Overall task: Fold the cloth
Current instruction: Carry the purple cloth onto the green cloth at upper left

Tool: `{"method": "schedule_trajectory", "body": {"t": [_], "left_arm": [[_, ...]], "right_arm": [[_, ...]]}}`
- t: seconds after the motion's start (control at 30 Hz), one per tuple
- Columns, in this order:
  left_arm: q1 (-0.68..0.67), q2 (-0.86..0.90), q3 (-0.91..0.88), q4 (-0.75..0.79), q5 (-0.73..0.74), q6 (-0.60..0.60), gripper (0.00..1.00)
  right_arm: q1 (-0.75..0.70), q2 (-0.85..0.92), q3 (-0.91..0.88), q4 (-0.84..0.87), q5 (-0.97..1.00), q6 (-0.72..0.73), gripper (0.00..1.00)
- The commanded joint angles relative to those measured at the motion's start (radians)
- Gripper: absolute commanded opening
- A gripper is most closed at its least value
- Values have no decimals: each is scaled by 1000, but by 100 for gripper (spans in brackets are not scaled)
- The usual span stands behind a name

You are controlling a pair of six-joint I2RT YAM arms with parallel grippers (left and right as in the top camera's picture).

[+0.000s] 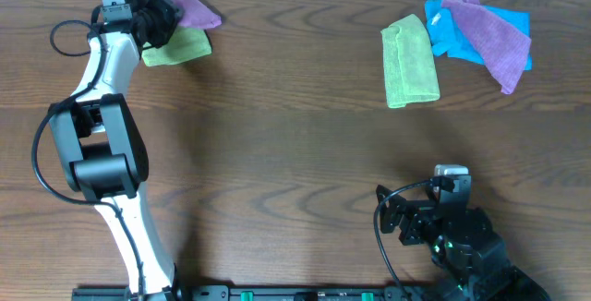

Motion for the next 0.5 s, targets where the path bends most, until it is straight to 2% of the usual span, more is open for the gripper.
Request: {"method": "schedule_trajectory", "body": {"t": [0.0,0.3,0.47], "left_arm": [[9,4,25,-57,-52,72,6],[42,4,25,-184,-165,174,6],[54,4,25,-201,-173,220,6]], "right_arm": [[-5,-2,-5,0,10,15,99],[-5,-2,-5,0,10,15,99],[-5,-2,-5,0,10,15,99]]}}
